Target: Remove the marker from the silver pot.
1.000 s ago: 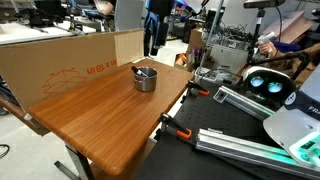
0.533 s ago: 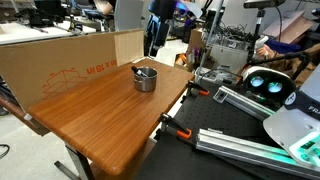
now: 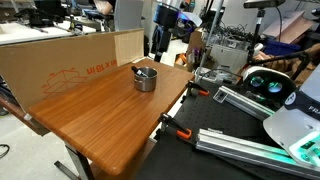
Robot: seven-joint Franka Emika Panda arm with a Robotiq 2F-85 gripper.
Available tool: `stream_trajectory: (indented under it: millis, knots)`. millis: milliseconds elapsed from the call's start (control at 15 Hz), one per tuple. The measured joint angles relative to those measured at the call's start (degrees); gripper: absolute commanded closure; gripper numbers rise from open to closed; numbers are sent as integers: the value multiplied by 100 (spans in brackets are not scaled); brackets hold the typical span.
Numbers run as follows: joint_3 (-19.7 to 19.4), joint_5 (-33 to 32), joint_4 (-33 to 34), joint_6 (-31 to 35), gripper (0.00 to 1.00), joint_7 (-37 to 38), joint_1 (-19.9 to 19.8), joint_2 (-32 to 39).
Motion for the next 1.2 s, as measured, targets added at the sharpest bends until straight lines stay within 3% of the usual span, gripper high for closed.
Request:
stream_trajectory:
  millis: [467, 1133, 1200]
  knots:
    - [292, -3, 530, 0, 0, 5, -283, 762]
    - [709, -77, 1001, 0, 0, 114, -366, 1143]
    - [714, -77, 1046, 0, 12, 131, -385, 1195]
